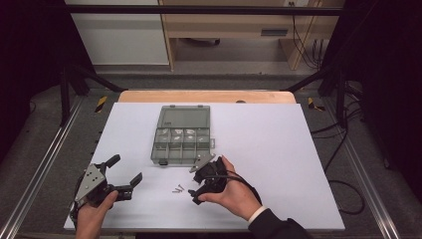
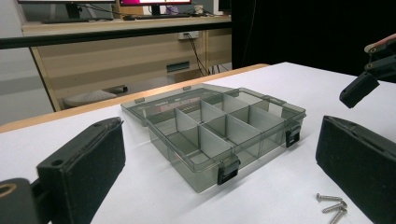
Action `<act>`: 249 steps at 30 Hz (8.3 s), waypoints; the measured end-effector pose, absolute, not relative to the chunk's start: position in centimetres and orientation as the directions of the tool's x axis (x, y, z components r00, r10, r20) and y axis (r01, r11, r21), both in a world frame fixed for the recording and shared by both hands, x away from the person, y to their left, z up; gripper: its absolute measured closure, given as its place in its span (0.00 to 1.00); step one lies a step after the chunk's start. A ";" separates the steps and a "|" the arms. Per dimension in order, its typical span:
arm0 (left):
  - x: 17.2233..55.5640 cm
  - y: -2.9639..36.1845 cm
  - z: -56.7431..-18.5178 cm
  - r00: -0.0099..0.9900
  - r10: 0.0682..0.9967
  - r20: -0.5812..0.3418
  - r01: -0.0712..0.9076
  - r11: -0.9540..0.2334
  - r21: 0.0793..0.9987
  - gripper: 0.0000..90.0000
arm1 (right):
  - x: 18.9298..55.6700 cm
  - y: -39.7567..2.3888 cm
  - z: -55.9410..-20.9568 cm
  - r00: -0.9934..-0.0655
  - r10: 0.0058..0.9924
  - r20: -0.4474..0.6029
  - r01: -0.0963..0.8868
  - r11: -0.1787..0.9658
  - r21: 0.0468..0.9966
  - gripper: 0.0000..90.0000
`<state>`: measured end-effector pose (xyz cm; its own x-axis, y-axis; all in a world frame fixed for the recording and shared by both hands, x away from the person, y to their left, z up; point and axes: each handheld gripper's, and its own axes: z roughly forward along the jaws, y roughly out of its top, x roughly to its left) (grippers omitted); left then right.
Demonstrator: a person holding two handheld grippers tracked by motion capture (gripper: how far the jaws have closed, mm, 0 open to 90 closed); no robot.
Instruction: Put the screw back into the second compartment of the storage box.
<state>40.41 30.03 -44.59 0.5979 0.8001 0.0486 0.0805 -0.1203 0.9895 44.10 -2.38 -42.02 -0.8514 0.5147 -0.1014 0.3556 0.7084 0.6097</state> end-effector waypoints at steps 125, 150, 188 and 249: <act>40.4 29.6 -44.4 0.608 0.790 0.076 0.054 -0.137 0.989 0.02 | 46.3 3.8 -45.8 -0.833 0.550 0.057 0.496 0.696 0.519 0.91; 40.4 29.6 -44.4 0.610 0.789 0.075 0.052 -0.134 0.990 0.02 | 46.6 2.6 -45.2 -0.830 0.554 0.068 0.491 0.667 0.561 0.98; 40.4 29.6 -44.3 0.617 0.784 0.071 0.041 -0.122 0.992 0.02 | 49.6 0.8 -38.5 -0.788 0.615 -0.013 0.434 0.570 0.698 0.98; 40.4 29.9 -44.3 0.621 0.782 0.056 0.039 -0.102 0.994 0.01 | 53.9 1.0 -38.1 -0.657 0.752 -0.060 0.308 0.341 0.888 0.21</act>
<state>40.39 29.95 -44.29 0.6207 0.7821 0.0559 0.0389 -0.1019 0.9940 53.90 1.00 -38.10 -0.6569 0.7516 -0.0604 0.3081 0.3406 0.8883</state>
